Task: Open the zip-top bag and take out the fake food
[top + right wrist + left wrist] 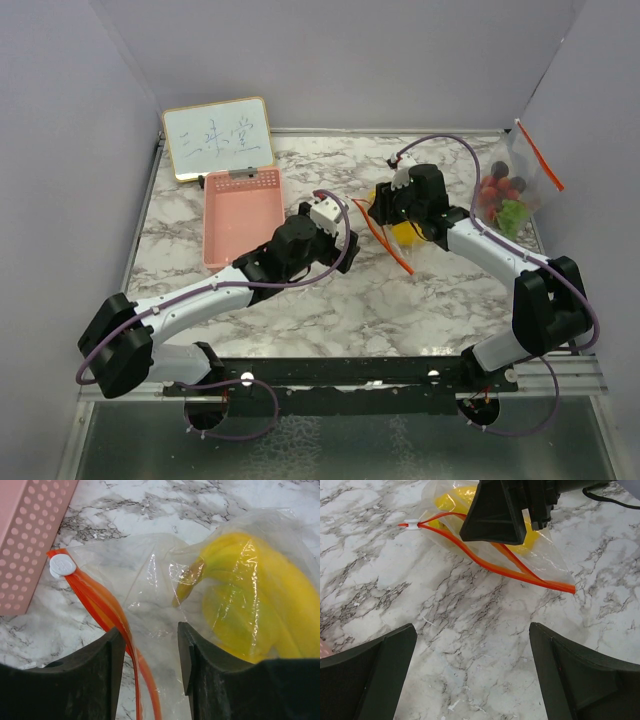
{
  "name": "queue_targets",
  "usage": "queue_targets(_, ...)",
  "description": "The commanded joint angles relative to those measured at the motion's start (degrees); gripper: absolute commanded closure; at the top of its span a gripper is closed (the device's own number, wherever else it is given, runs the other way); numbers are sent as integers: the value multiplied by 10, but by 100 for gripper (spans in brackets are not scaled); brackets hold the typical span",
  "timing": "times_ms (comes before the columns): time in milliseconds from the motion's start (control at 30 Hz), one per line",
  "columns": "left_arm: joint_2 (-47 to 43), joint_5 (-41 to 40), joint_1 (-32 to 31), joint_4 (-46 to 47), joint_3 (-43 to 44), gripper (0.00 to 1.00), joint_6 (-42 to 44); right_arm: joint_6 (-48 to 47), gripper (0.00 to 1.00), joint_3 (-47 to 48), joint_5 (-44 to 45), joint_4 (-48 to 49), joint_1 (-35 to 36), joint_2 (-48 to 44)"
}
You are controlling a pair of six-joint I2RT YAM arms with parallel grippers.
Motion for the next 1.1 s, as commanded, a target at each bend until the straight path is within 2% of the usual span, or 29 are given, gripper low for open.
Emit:
queue_targets(0, 3, -24, -3, 21, -6, 1, -10, -19, 53, 0, 19, 17, 3, -4)
queue_targets(133, 7, -23, -3, 21, -8, 1, -14, -32, 54, -26, 25, 29, 18, -22)
queue_targets(200, 6, -23, -3, 23, -12, 2, -18, -39, 57, -32, 46, 20, 40, -28)
queue_targets(333, 5, -20, -3, 32, -17, 2, -27, -42, 67, -41, 132, -8, 87, -31)
queue_targets(667, -7, -10, -3, 36, -24, 2, -41, -22, 97, -69, 186, -38, 100, -99)
queue_targets(867, -22, -2, -3, 45, -38, 5, -60, -19, 98, -61, 178, -50, 101, -122)
queue_targets(967, -24, -3, -3, 68, -53, 13, -84, -9, 98, -45, 146, -45, 101, -126)
queue_targets(1067, -15, -17, -3, 132, -83, 46, -132, 3, 98, -36, 125, -35, 104, -121)
